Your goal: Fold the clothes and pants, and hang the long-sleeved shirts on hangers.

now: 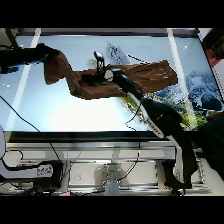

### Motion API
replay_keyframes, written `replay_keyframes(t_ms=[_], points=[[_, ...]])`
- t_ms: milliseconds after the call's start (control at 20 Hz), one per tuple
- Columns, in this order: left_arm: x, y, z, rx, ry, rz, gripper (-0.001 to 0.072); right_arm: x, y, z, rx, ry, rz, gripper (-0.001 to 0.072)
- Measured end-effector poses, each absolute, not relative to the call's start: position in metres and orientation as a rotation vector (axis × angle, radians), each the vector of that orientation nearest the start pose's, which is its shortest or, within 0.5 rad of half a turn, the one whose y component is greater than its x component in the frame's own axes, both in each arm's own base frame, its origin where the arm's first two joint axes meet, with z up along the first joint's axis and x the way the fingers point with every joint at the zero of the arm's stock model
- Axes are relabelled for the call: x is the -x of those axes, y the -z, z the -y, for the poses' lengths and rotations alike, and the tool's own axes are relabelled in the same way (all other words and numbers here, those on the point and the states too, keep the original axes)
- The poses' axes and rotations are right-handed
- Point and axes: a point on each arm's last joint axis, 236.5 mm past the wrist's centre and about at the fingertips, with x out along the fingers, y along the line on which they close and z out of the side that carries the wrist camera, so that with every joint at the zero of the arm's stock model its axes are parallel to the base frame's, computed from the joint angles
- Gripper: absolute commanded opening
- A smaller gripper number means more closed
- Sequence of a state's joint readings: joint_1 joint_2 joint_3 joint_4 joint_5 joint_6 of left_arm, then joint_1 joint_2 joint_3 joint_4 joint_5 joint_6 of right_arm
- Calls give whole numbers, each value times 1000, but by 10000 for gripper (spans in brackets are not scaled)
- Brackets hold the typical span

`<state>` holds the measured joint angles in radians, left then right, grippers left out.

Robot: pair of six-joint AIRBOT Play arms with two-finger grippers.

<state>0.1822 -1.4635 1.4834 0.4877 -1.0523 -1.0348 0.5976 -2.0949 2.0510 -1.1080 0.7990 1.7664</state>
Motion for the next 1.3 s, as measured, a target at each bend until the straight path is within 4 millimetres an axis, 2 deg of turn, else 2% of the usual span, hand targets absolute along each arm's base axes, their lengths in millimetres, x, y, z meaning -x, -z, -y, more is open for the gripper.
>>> replay_keyframes(t_ms=[100,250,400,500,650,800,1050,1250,1300], points=[[-518,-155,118,541,623,-679,14,-522,-15,-387,-280,-583,-993,31],[-526,-119,166,538,659,-736,14,-543,-51,-323,-241,-508,-955,31],[-530,-81,209,533,674,-787,13,-555,-82,-272,-237,-443,-924,32],[-532,-59,235,523,672,-806,13,-557,-96,-249,-228,-420,-912,31],[-534,-36,267,507,661,-809,13,-554,-101,-233,-204,-410,-924,31],[-537,-29,288,491,639,-777,14,-553,-103,-224,-189,-403,-928,31],[-546,-32,305,491,594,-709,15,-552,-105,-221,-183,-403,-930,32],[-551,-35,308,493,567,-673,35,-551,-105,-221,-181,-404,-933,31],[-552,-35,309,493,563,-667,213,-551,-104,-221,-181,-404,-935,32]])
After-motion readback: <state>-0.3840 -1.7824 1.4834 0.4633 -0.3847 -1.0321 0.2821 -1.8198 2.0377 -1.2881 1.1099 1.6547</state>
